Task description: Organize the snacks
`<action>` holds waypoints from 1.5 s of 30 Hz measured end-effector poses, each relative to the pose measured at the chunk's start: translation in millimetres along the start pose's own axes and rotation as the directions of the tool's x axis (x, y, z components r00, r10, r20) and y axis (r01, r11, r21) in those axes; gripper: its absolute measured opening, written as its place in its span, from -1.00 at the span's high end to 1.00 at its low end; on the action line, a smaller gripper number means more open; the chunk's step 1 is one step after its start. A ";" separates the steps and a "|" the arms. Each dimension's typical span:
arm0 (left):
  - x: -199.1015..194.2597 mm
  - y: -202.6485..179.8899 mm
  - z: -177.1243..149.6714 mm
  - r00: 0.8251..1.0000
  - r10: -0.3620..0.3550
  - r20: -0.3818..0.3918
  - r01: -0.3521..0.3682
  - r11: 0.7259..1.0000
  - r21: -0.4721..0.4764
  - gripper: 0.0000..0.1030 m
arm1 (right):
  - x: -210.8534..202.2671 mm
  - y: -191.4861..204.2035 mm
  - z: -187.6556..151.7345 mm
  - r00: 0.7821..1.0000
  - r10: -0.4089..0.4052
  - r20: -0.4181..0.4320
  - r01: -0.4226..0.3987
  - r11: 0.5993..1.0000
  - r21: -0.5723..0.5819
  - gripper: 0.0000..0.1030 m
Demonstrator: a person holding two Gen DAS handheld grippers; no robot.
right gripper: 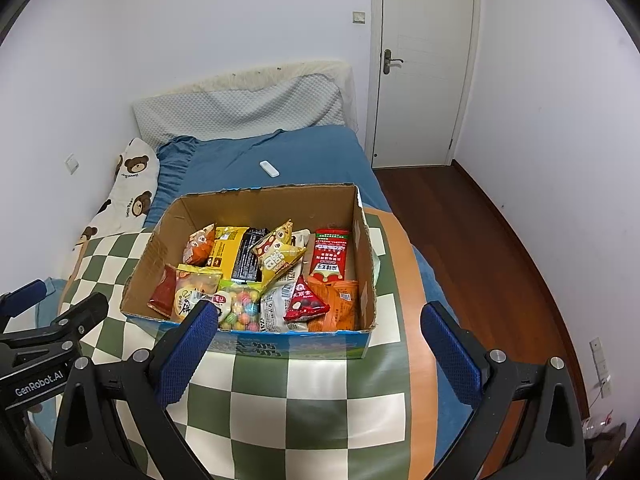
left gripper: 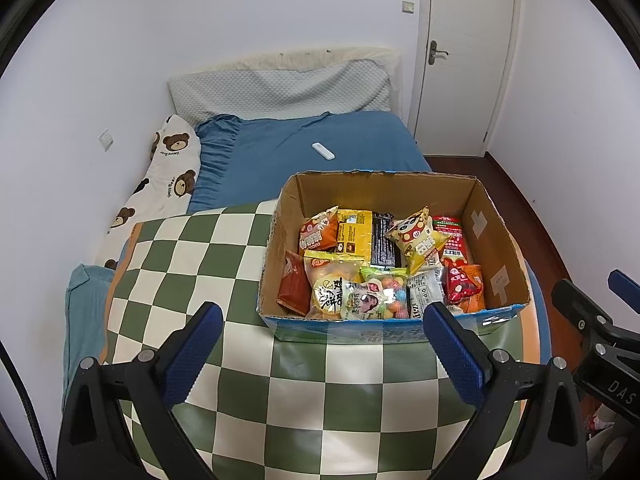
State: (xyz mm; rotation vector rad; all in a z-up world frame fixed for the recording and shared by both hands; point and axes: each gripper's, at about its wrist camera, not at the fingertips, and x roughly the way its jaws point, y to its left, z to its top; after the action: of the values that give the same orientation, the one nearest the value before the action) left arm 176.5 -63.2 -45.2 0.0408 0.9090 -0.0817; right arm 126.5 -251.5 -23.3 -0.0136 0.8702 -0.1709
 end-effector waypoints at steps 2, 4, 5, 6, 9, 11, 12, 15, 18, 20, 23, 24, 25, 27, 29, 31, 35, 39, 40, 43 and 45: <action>-0.1 -0.4 0.2 1.000 -0.002 -0.001 0.002 1.000 0.000 -1.00 | -1.2 0.5 0.4 1.000 -0.001 0.001 0.001 1.000 -0.002 -1.00; -0.6 -1.2 0.2 1.000 -0.001 0.000 0.001 1.000 0.002 -1.00 | -1.2 0.3 0.2 1.000 0.000 0.000 0.000 1.000 0.000 -1.00; -0.4 -0.9 0.1 1.000 -0.001 0.000 0.001 1.000 0.003 -1.00 | -1.2 0.4 0.2 1.000 -0.001 0.000 0.001 1.000 0.000 -1.00; -0.4 -0.5 0.1 1.000 0.000 0.000 0.000 1.000 0.000 -1.00 | -1.4 0.4 0.1 1.000 -0.001 0.001 0.001 1.000 0.000 -1.00; -0.2 -0.8 0.4 1.000 0.000 0.001 0.000 1.000 0.000 -1.00 | -2.4 0.5 0.3 1.000 0.000 0.002 0.000 1.000 0.000 -1.00; -0.9 -1.5 0.3 1.000 -0.003 0.004 0.003 1.000 0.000 -1.00 | -3.0 0.7 0.3 1.000 0.001 0.003 -0.001 1.000 -0.001 -1.00; -0.5 -0.9 -0.2 1.000 -0.003 0.003 0.003 1.000 0.003 -1.00 | -3.6 0.6 0.6 1.000 0.001 0.003 -0.001 1.000 -0.001 -1.00; -1.7 -2.7 0.1 1.000 -0.004 0.005 0.004 1.000 0.006 -1.00 | -4.7 0.2 0.7 1.000 0.001 0.003 -0.001 1.000 -0.002 -1.00; -3.4 -3.6 1.0 1.000 -0.004 0.009 0.004 1.000 0.009 -1.00 | -6.1 0.0 1.2 1.000 0.003 0.001 -0.003 1.000 -0.003 -1.00; -3.0 -4.5 1.4 1.000 -0.004 0.007 0.004 1.000 0.007 -1.00 | -6.2 -0.1 1.4 1.000 0.005 0.003 -0.005 1.000 -0.004 -1.00; -3.8 -3.9 0.8 1.000 -0.005 0.006 0.005 1.000 0.008 -1.00 | -6.8 -0.2 1.5 1.000 0.009 0.001 -0.009 1.000 -0.005 -1.00; -4.6 -3.6 0.9 1.000 -0.005 0.007 0.005 1.000 0.008 -1.00 | -6.9 -0.3 1.8 1.000 0.013 -0.001 -0.013 1.000 -0.006 -1.00; -4.8 -3.5 0.9 1.000 -0.005 0.007 0.005 1.000 0.008 -1.00 | -7.4 -0.4 2.0 1.000 0.015 -0.002 -0.015 1.000 -0.009 -1.00; -5.2 -4.4 1.1 1.000 -0.005 0.006 0.004 1.000 0.007 -1.00 | -7.7 -0.8 2.1 1.000 0.019 -0.003 -0.019 1.000 -0.010 -1.00; -4.8 -3.6 0.7 1.000 -0.004 0.007 0.004 1.000 0.007 -1.00 | -7.1 -0.7 2.3 1.000 0.024 -0.005 -0.024 1.000 -0.014 -1.00; -4.7 -3.1 0.5 1.000 -0.006 0.007 0.006 1.000 0.006 -1.00 | -6.4 -0.8 2.4 1.000 0.027 -0.007 -0.027 1.000 -0.015 -1.00; -5.1 -4.0 0.8 1.000 -0.006 0.008 0.006 1.000 0.007 -1.00 | -6.5 -0.7 2.2 1.000 0.026 -0.006 -0.026 1.000 -0.013 -1.00; -6.3 -1.8 -0.1 1.000 -0.006 0.009 0.006 1.000 0.005 -1.00 | -6.3 -0.6 2.4 1.000 0.027 -0.006 -0.027 1.000 -0.014 -1.00; -6.4 -1.8 -0.1 1.000 -0.007 0.010 0.007 1.000 0.005 -1.00 | -6.3 -0.7 2.4 1.000 0.027 -0.006 -0.027 1.000 -0.014 -1.00; -6.6 -1.4 -0.7 1.000 -0.007 0.010 0.007 1.000 0.007 -1.00 | -6.1 -0.5 2.4 1.000 0.027 -0.007 -0.027 1.000 -0.014 -1.00; -6.6 -2.2 -0.4 1.000 -0.005 0.010 0.005 1.000 0.010 -1.00 | -5.9 -1.2 2.4 1.000 0.030 -0.008 -0.030 0.999 -0.013 -1.00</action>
State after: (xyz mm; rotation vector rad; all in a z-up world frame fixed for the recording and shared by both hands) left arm 171.9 -65.1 -40.2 0.0471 0.8983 -0.0912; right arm 124.5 -251.9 -17.2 -0.0118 0.8788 -0.1374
